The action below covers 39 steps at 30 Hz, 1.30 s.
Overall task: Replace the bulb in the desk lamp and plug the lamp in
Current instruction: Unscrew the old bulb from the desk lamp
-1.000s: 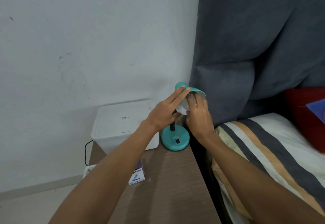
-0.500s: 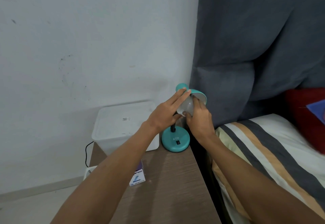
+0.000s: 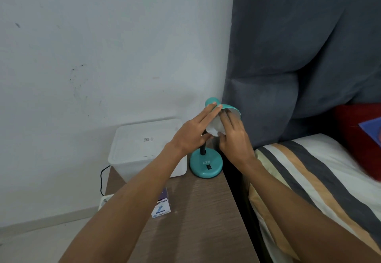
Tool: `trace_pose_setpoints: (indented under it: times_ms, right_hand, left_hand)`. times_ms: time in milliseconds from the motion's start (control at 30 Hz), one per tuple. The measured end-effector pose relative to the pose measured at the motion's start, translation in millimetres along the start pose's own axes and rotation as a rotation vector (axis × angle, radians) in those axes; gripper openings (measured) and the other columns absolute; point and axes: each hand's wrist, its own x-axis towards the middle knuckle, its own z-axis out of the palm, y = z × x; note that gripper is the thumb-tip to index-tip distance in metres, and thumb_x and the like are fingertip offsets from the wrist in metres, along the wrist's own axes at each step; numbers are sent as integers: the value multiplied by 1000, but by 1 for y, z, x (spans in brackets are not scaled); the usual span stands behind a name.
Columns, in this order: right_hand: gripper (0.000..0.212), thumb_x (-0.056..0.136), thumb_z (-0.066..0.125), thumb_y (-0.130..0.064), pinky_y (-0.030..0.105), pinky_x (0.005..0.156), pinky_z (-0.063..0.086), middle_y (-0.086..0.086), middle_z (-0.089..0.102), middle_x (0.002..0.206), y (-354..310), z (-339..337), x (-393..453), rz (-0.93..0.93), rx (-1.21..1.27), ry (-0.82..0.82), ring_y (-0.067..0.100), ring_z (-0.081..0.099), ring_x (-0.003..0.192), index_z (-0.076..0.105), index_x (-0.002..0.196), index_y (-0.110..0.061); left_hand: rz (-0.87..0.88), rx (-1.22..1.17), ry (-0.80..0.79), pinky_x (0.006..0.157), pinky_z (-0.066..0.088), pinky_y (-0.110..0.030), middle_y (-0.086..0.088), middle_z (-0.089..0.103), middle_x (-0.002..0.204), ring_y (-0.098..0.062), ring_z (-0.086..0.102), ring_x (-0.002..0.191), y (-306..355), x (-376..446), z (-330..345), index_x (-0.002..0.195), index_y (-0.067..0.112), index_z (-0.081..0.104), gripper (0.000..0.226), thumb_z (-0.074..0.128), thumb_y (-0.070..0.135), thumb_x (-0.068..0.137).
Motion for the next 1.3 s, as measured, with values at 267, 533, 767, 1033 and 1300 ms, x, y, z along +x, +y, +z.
trace_pose_setpoints:
  times_ms: [267,533,767,1033,1300]
  right_hand:
    - [79,80,72,0,49,90,56,18,44,145,-1,-3,1,-1,-44,-27,37,46,130,36,149,-10]
    - [77,80,72,0,49,89,56,19,45,145,-3,-4,0,47,-49,-28,39,50,124,38,149,-7]
    - [73,83,76,-9,48,91,54,19,51,141,-6,-3,2,146,35,-12,38,57,118,39,146,-4]
    - [70,88,72,-20,45,95,51,18,50,142,-6,-4,2,174,64,-5,36,56,120,36,147,-5]
    - [74,85,74,-17,44,99,49,17,45,146,-7,-4,-1,133,56,6,35,51,125,35,148,-6]
  left_hand:
    - [-4,17,-24,95,60,-49,-1,22,172,-38,59,131,-1,1,0,164,31,15,103,79,6,87]
    - [-3,14,-17,93,61,-48,0,22,172,-38,62,127,0,1,1,164,33,14,102,79,9,89]
    - [-6,18,-22,92,61,-48,4,20,172,-38,61,128,2,1,0,163,41,9,107,77,6,88]
    - [-3,19,-24,89,61,-49,4,20,172,-41,64,122,0,1,1,162,47,3,114,78,5,87]
    - [-7,16,-28,91,61,-49,5,18,173,-40,63,123,-1,0,0,161,48,2,114,77,5,88]
